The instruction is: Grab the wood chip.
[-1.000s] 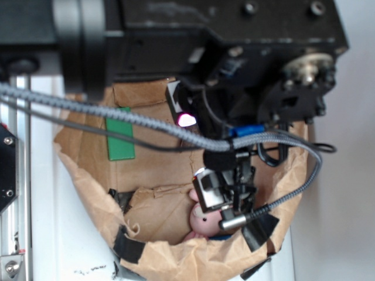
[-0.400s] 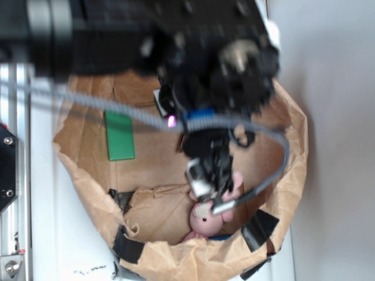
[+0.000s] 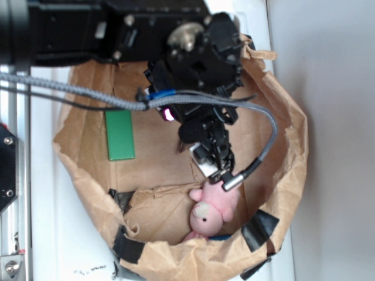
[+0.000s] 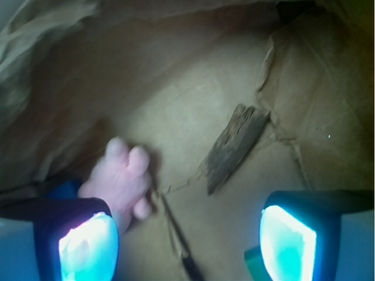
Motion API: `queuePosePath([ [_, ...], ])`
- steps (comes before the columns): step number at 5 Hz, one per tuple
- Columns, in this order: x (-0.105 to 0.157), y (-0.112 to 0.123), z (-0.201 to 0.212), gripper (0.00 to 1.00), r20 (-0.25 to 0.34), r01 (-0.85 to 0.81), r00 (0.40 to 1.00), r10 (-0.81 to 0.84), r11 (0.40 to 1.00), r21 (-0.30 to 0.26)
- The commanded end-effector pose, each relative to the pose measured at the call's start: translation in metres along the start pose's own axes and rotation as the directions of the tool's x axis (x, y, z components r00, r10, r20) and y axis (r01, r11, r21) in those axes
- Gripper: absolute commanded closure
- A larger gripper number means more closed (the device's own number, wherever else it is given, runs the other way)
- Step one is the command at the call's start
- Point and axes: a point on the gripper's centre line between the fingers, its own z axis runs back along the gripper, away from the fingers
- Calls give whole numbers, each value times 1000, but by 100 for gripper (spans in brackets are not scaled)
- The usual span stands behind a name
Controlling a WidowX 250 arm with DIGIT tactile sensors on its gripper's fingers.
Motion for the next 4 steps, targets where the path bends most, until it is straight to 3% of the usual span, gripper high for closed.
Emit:
queuePosePath([
  [1, 32, -11, -41, 0, 203, -29, 979, 18, 998, 53],
  [2, 43, -15, -61, 0, 200, -32, 980, 14, 996, 88],
  [4, 45, -20, -74, 0, 132, -39, 991, 21, 989, 140],
])
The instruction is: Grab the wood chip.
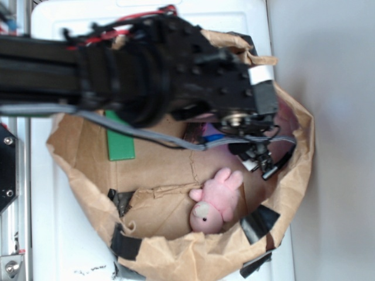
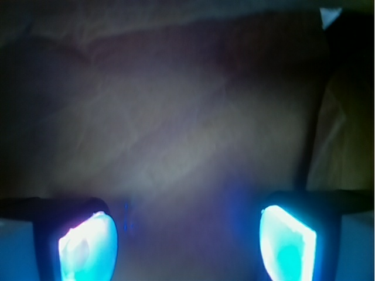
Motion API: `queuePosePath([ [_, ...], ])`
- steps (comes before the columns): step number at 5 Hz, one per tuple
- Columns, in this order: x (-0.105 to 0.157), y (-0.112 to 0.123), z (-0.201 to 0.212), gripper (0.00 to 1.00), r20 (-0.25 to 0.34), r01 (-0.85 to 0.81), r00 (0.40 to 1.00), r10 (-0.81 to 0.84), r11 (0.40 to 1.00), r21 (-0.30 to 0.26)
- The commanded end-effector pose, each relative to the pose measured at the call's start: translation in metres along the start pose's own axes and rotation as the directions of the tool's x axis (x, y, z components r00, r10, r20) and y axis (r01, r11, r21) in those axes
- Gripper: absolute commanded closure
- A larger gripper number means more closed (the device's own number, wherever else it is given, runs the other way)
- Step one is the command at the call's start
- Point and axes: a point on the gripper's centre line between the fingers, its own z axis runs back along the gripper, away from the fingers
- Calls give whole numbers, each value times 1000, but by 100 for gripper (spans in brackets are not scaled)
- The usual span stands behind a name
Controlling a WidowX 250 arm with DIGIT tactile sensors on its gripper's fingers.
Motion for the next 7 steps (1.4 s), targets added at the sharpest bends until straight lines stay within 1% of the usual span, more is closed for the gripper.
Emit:
queuePosePath([
  [1, 0, -17, 13, 0, 6, 16, 1000, -16, 1000, -11],
  [2, 2, -11, 35, 0, -12, -1, 1000, 0, 999, -48],
  [3, 4, -1, 56, 0, -61, -22, 998, 18, 998, -63],
  [4, 3, 3, 53, 0, -69, -4, 998, 0, 998, -55],
  [5, 2, 9, 41, 0, -45, 21, 999, -22, 999, -25],
  [6, -1, 19, 37, 0, -37, 35, 999, -36, 999, -29],
  [7, -5, 28, 34, 0, -30, 57, 998, -58, 998, -15],
])
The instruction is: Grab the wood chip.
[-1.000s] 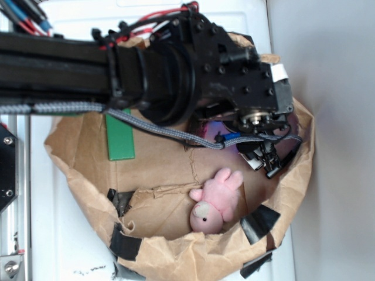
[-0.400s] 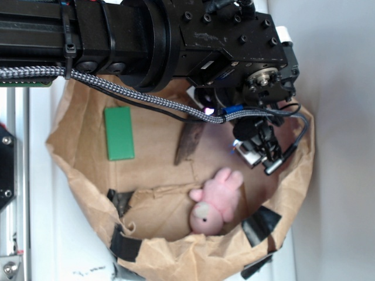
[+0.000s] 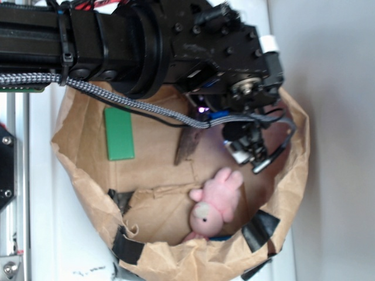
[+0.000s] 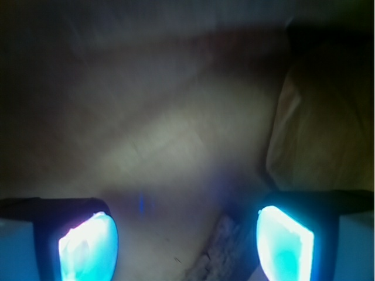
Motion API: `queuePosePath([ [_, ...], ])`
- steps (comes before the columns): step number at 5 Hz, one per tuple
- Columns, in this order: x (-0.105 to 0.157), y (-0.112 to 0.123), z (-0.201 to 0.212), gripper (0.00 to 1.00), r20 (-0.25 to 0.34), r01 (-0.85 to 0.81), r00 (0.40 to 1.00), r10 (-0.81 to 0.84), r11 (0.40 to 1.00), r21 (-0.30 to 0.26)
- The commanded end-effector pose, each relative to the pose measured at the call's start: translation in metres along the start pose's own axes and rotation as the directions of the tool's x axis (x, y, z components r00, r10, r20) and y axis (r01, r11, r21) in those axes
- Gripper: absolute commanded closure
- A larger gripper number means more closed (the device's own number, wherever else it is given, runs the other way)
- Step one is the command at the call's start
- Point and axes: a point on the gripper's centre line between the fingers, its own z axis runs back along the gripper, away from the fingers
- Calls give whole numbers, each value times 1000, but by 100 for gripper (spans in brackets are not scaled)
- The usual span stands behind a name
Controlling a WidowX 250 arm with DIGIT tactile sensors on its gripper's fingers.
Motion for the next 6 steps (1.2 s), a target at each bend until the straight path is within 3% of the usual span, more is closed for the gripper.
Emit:
queuePosePath([
  [1, -2, 14, 24, 0, 77, 56, 995, -57, 998, 8],
  [3, -2, 14, 24, 0, 77, 56, 995, -57, 998, 8],
  [4, -19, 18, 30, 0, 46, -48, 998, 50, 997, -52],
  [5, -32, 17, 29, 0, 68, -157, 984, 162, 985, -75],
  [6, -40, 12, 21, 0, 77, -164, 982, 172, 981, -99],
])
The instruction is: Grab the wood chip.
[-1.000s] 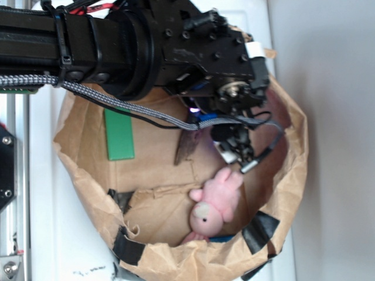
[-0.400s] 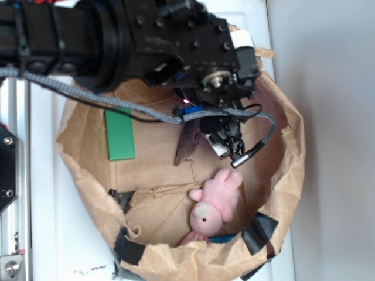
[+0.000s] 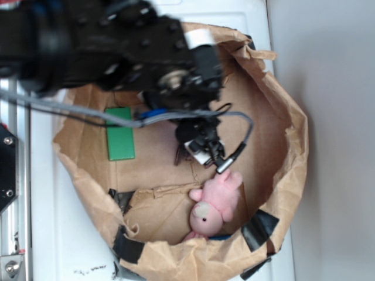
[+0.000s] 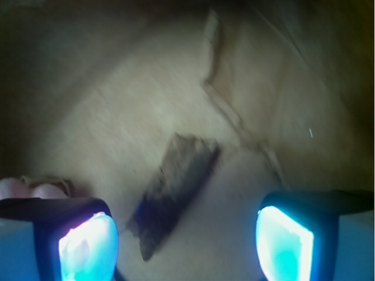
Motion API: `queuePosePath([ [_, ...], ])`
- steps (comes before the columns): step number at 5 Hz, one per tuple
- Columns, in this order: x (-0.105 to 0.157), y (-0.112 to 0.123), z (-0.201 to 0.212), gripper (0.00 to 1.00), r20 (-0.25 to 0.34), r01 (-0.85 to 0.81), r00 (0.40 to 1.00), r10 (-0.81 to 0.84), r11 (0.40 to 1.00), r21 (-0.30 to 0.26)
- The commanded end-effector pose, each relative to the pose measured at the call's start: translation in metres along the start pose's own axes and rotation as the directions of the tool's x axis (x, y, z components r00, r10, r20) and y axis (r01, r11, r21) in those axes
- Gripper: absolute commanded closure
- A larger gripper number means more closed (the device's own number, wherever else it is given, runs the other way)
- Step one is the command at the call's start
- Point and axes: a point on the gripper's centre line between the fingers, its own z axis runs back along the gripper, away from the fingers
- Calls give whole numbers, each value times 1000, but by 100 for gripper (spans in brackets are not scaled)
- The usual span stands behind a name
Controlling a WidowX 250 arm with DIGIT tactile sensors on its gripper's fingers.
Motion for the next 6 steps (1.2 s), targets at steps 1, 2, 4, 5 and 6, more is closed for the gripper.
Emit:
queuePosePath([
  [1, 1, -16, -8, 0, 79, -20, 997, 24, 999, -44],
  [2, 8, -24, -27, 0, 102, -18, 995, 18, 1000, 0],
  [4, 15, -27, -66, 37, 136, -9, 991, -2, 996, 87],
  [5, 17, -35, -51, 100, 111, -29, 994, 22, 998, 56],
  [6, 13, -37, -21, 100, 78, -19, 997, 20, 1000, -10],
])
